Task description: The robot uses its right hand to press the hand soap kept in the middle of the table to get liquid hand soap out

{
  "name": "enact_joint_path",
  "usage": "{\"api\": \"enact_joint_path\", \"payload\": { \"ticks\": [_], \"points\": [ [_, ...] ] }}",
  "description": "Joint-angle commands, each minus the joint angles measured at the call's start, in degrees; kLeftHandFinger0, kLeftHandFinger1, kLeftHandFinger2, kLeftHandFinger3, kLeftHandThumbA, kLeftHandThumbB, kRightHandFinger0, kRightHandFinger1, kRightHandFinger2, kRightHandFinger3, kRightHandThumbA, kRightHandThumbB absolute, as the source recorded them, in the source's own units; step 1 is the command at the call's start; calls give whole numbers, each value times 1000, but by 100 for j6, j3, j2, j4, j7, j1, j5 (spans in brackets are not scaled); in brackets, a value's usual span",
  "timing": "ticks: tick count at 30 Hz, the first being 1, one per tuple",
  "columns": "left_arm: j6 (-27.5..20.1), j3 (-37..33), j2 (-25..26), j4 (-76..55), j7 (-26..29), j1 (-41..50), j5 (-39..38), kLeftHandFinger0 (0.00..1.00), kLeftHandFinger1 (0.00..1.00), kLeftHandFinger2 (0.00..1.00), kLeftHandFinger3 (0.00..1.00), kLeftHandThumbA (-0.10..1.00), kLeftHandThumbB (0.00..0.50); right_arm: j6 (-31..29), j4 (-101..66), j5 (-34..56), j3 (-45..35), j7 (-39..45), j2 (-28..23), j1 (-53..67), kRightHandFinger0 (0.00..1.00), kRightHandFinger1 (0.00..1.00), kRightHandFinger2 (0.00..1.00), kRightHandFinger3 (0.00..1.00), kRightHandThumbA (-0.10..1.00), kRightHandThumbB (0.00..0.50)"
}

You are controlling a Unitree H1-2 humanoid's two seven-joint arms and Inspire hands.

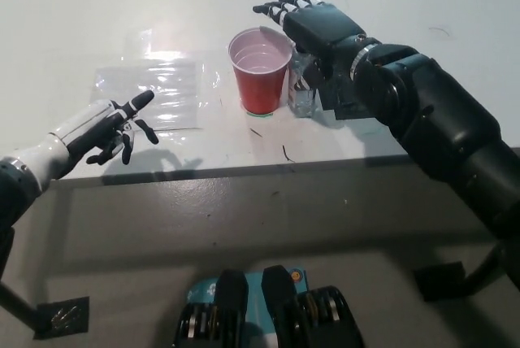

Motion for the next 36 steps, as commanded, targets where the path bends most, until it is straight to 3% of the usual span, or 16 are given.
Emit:
{"api": "enact_joint_path", "payload": {
  "ticks": [1,11,14,20,21,27,29,36],
  "points": [
    [-96,-27,272,-48,-117,-338,114,53,80,222,486,1000,126,-165,248,-111,48,60,54,293,1000,1000,1000,1000,1000,455],
    [-18,-55,285,-24,-177,-525,174,21,55,190,499,1000,125,-122,483,-80,-24,51,289,450,1000,1000,1000,1000,1000,461],
    [-48,-62,297,-20,-199,-549,169,30,62,198,486,1000,141,-74,571,-67,-37,23,358,508,1000,1000,1000,1000,1000,492],
    [-81,-67,287,6,-204,-623,160,28,59,198,474,1000,135,-44,921,-92,2,47,487,614,1000,1000,1000,1000,1000,470],
    [-79,-83,300,-4,-202,-626,186,28,62,204,478,1000,127,-23,1033,-135,39,21,524,630,1000,1000,1000,1000,1000,494],
    [-107,-58,294,1,-197,-682,140,15,49,189,469,1000,103,193,1311,-386,265,46,577,642,1000,1000,1000,1000,1000,500],
    [-82,-60,295,4,-199,-710,141,33,62,197,480,1000,139,160,1385,-506,397,44,548,658,1000,1000,1000,1000,1000,500],
    [-65,-36,307,25,-209,-780,122,52,65,214,473,1000,152,102,1389,-996,972,102,404,622,1000,1000,1000,1000,1000,500]
  ]
}}
